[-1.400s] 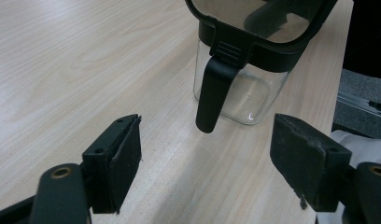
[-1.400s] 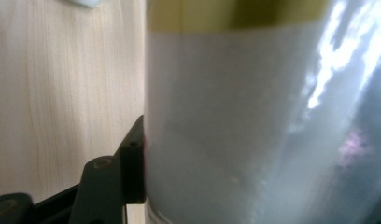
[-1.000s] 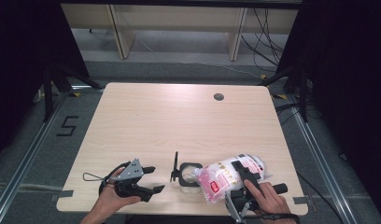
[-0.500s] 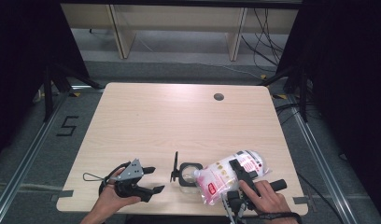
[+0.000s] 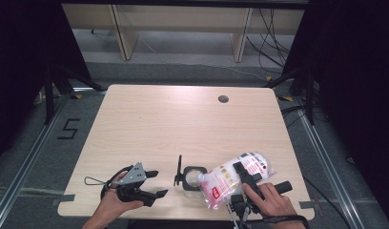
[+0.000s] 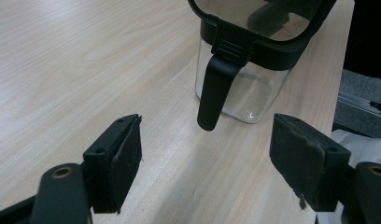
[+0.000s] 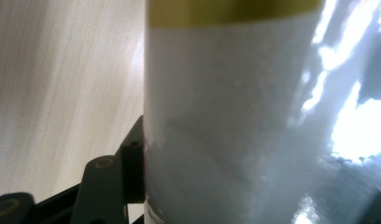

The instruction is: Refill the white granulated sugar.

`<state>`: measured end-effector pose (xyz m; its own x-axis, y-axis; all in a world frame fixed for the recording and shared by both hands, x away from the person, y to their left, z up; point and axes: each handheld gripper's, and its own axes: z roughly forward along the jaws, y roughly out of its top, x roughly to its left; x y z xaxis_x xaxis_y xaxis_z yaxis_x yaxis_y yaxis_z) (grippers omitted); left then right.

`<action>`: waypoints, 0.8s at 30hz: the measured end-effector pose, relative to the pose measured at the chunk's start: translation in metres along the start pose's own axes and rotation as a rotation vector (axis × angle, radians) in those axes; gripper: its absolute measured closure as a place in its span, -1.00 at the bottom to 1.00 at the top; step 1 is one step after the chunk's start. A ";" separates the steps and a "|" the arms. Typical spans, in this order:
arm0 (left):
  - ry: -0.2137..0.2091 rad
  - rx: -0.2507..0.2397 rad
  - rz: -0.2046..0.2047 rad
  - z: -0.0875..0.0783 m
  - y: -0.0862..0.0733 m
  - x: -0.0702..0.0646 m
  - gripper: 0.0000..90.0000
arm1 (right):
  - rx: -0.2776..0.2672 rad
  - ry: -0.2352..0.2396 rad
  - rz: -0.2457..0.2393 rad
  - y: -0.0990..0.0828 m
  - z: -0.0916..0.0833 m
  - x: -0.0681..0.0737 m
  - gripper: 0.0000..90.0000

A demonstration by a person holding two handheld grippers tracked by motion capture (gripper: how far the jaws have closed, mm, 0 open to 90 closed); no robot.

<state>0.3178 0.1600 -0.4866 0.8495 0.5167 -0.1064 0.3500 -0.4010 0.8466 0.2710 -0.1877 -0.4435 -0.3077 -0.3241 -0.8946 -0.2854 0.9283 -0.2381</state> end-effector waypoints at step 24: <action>0.004 0.013 0.012 -0.001 0.000 0.000 -0.44 | 0.006 0.011 -0.018 -0.002 -0.001 -0.002 -0.04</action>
<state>0.3174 0.1607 -0.4861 0.8519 0.5152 -0.0943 0.3450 -0.4166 0.8411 0.2708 -0.1891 -0.4413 -0.3120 -0.3429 -0.8860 -0.2860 0.9232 -0.2566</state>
